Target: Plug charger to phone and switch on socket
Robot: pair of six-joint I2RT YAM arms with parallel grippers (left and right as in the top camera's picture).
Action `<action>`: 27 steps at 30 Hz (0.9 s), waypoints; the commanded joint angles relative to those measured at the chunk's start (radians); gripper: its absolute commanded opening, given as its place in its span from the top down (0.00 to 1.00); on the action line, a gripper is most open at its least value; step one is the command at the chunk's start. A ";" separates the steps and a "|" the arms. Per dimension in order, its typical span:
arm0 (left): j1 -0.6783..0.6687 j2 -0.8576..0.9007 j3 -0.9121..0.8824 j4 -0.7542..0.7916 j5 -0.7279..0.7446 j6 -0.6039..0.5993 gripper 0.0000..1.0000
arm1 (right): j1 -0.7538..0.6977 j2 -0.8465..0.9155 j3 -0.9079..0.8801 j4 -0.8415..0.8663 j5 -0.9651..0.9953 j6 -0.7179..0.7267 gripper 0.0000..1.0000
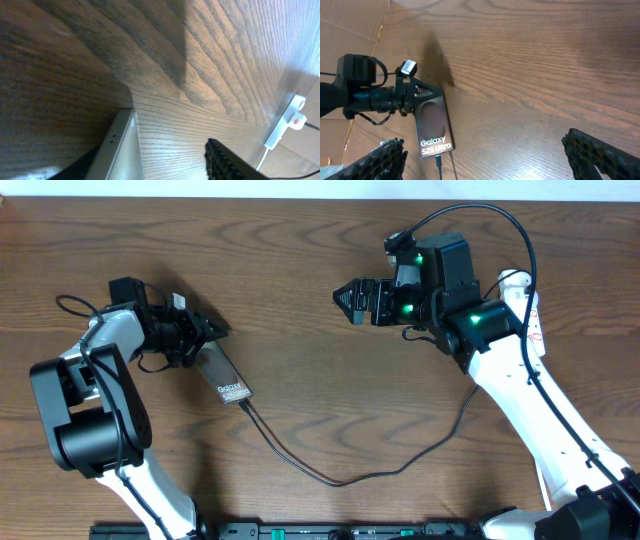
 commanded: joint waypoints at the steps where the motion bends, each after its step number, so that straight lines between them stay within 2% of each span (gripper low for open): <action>1: 0.003 0.003 0.002 -0.023 -0.090 0.004 0.36 | 0.006 -0.012 0.012 0.002 0.011 -0.011 0.01; 10: 0.003 0.003 0.002 -0.041 -0.091 0.005 0.25 | 0.006 -0.012 0.012 0.002 0.011 -0.011 0.01; 21: 0.003 0.003 0.002 -0.081 -0.095 0.005 0.24 | 0.006 -0.012 0.012 0.002 0.011 -0.011 0.01; 27: 0.003 0.003 0.002 -0.133 -0.206 0.005 0.24 | 0.006 -0.012 0.012 0.002 0.011 -0.011 0.01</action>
